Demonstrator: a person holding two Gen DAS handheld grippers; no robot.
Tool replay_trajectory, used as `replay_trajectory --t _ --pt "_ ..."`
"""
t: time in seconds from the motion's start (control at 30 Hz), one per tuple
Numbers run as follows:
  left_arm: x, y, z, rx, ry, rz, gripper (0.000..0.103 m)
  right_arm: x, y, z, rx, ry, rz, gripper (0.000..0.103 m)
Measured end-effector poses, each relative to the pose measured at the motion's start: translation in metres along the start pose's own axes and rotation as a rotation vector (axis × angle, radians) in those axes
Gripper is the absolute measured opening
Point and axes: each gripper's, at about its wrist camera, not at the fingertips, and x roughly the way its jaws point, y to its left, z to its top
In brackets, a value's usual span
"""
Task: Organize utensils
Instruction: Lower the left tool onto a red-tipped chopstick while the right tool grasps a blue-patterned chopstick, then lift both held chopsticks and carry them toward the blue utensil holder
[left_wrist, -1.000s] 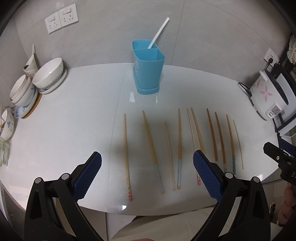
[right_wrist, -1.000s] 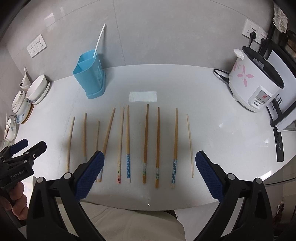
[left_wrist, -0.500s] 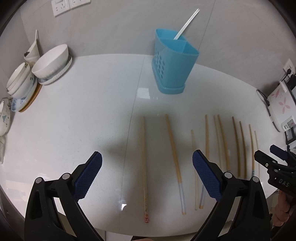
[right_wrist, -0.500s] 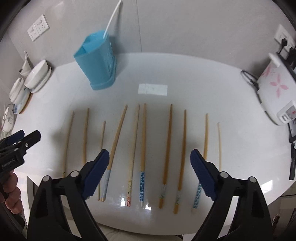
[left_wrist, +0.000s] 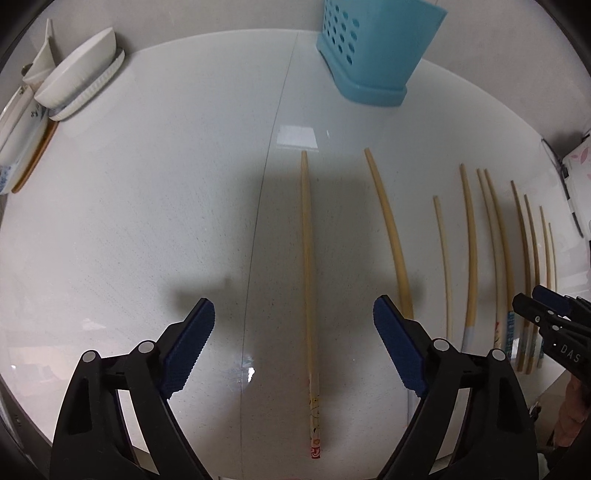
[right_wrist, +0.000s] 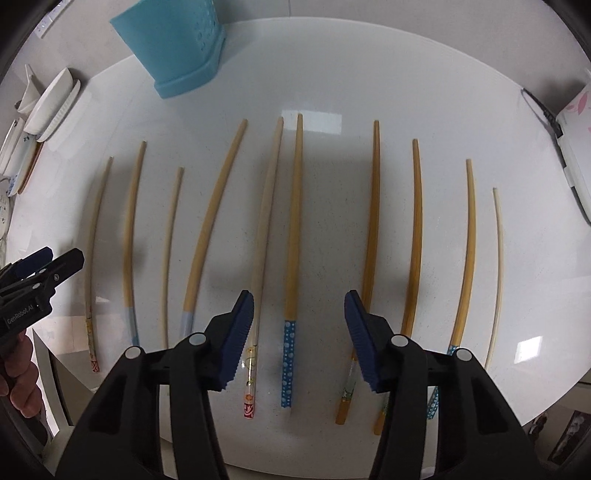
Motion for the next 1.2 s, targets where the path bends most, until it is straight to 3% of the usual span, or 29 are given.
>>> replay_trajectory --t 0.33,0.6,0.7,0.77,0.8,1.03,1.2 --pt "0.02 -0.005 -0.008 0.02 0.059 0.011 0.073 0.023 0.011 0.01 -0.019 0.047 -0.011 0.035" --pt "0.021 -0.012 -0.013 0.034 0.096 0.047 0.055 0.03 0.017 0.02 -0.004 0.102 -0.02 0.015" --pt "0.016 -0.013 -0.005 0.027 0.139 0.049 0.038 0.032 0.018 0.022 0.008 0.133 -0.024 0.007" --pt "0.014 -0.016 -0.003 0.027 0.16 0.055 0.012 0.035 0.017 0.025 0.028 0.154 -0.008 0.007" --pt "0.012 -0.019 -0.002 0.034 0.17 0.06 0.006 0.033 0.013 0.024 0.035 0.16 -0.005 0.007" --pt "0.013 -0.026 0.009 0.024 0.198 0.054 0.006 0.039 0.001 0.027 0.06 0.182 0.005 0.007" --pt "0.013 -0.01 0.006 0.019 0.19 0.035 0.006 0.039 -0.006 0.034 0.069 0.184 0.012 0.007"
